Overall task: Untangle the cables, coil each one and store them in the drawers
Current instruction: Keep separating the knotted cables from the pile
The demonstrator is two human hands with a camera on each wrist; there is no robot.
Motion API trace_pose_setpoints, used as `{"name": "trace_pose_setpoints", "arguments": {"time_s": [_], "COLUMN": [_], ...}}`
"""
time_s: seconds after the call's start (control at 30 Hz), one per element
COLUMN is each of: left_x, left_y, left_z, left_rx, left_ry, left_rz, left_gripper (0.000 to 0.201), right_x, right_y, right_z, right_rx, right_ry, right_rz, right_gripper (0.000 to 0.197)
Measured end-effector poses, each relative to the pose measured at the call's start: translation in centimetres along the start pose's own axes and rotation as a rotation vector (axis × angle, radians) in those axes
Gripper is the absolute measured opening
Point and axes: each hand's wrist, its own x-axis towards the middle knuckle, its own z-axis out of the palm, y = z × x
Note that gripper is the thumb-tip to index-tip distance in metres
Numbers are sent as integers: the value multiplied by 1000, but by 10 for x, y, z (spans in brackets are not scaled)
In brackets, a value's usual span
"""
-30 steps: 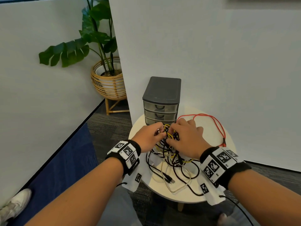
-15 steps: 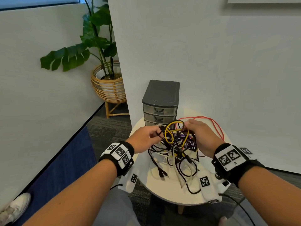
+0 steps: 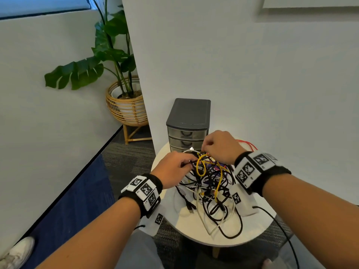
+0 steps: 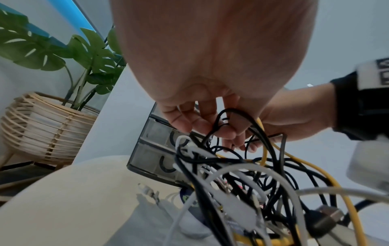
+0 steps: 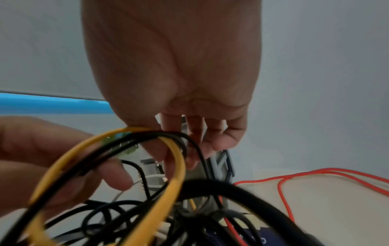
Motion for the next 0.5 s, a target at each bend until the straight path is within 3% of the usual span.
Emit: {"name": "trace_pose_setpoints", "arguments": {"time_s": [0.2,0.3,0.33,0.4,0.5], "left_x": [0,0,0,2,8], "left_y": [-1,-2,-3,-7,-14], "left_z": [2,2,3,6,9], "left_rx": [40,-8,-44,-101,-76], "left_ry": [-47,-51,-43,-9,27], "left_rz": [-42,-97,-119,-164,-189], "left_gripper": [34,37,36,32,23], "right_x": [31,35,34,32,24], "right_y": [-7,-14,-17,-18,-14], "right_z": [16,20,20,16,2], "right_rx": [-406,-466,-487,-451,-213], "right_ry": [-302,-417,-472,-506,-489], "right_rz": [141,120,100,63,14], "right_gripper": [33,19,23,26,15]}}
